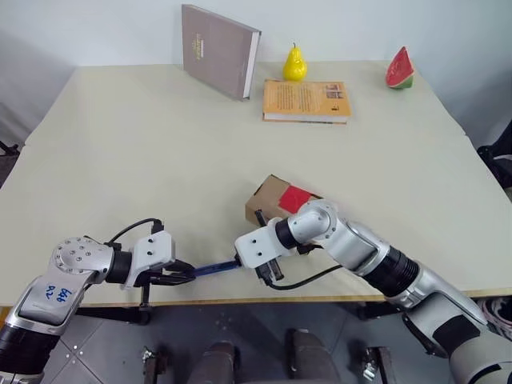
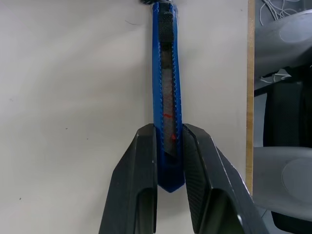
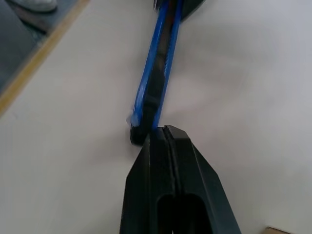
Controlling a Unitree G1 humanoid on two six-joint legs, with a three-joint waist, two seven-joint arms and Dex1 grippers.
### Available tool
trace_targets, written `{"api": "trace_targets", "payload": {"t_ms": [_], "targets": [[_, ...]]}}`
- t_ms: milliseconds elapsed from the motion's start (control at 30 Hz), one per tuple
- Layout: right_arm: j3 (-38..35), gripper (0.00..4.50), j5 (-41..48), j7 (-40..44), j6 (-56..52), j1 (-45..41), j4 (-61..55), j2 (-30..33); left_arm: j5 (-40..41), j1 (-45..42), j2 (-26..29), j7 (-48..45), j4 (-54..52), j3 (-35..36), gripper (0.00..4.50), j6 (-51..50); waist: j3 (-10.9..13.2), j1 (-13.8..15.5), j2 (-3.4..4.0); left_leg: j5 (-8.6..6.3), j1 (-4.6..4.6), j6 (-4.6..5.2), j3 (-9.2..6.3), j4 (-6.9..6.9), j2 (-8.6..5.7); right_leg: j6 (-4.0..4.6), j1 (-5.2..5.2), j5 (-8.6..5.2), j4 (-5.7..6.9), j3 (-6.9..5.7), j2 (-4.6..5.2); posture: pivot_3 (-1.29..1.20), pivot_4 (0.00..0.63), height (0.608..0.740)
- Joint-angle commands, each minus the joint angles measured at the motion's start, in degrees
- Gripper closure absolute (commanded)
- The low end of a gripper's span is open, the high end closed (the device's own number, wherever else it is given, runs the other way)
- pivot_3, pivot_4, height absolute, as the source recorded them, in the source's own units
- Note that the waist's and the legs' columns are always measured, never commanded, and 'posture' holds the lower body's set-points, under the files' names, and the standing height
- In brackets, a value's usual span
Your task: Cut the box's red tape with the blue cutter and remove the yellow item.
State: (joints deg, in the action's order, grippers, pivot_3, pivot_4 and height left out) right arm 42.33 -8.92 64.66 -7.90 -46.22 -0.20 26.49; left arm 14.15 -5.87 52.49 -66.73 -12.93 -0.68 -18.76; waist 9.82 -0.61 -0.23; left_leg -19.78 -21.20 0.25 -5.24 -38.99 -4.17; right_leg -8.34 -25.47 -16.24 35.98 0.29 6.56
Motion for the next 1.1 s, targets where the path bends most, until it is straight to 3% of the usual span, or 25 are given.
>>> {"api": "trace_targets", "payload": {"t_ms": [33, 267, 567, 867, 1100], "targets": [[2.24, 4.48, -2.04, 0.83, 1.65, 1.82, 1.54, -2.39, 0.09, 0.35, -0.36, 0.99, -1.91, -0.39, 4.07, -0.28, -0.01, -0.27, 0.01, 0.0, 0.02, 0.0, 0.0, 0.01, 0.01, 0.0, 0.0, 0.0, 0.0, 0.0, -0.01, 0.0, 0.15, 0.74], [-0.37, 4.48, -2.75, 0.63, 2.59, 2.06, 3.27, -6.29, 0.03, 0.87, -0.63, 1.71, -2.01, -0.38, 4.07, -0.33, -0.07, -1.32, 0.05, 0.0, 0.13, -0.09, 0.02, 0.01, 0.11, 0.09, 0.01, -0.05, 0.13, 0.02, -0.1, 0.0, 0.15, 0.74], [-6.43, 4.48, -0.79, 1.67, 2.14, 1.06, -2.36, -4.47, -1.27, 0.34, -0.23, 2.36, -1.81, -1.9, 4.07, -0.84, -0.05, -0.98, 0.07, 0.0, 0.05, -0.09, 0.01, 0.01, 0.09, 0.09, -0.02, -0.05, 0.08, 0.01, -0.08, 0.0, 0.15, 0.74], [-6.29, 4.48, -0.78, 5.49, 6.12, 3.5, -4.03, 0.02, -3.58, 0.03, 0.16, 4.44, -1.95, -3.27, 4.07, -1.71, -0.06, -0.9, 0.07, 0.0, 0.05, -0.08, -0.01, 0.0, 0.04, 0.09, 0.01, -0.05, 0.06, 0.01, -0.04, 0.0, 0.15, 0.74], [-5.54, 4.48, -1.07, 6.2, 7.81, 4.16, -1.48, -0.44, -3.22, -0.12, 0.06, 5.11, -2.09, -3.02, 4.07, -2.67, -0.06, -0.87, 0.07, 0.0, 0.07, -0.07, -0.01, 0.0, 0.04, 0.09, 0.03, -0.05, 0.06, 0.01, -0.03, 0.0, 0.15, 0.74]]}}
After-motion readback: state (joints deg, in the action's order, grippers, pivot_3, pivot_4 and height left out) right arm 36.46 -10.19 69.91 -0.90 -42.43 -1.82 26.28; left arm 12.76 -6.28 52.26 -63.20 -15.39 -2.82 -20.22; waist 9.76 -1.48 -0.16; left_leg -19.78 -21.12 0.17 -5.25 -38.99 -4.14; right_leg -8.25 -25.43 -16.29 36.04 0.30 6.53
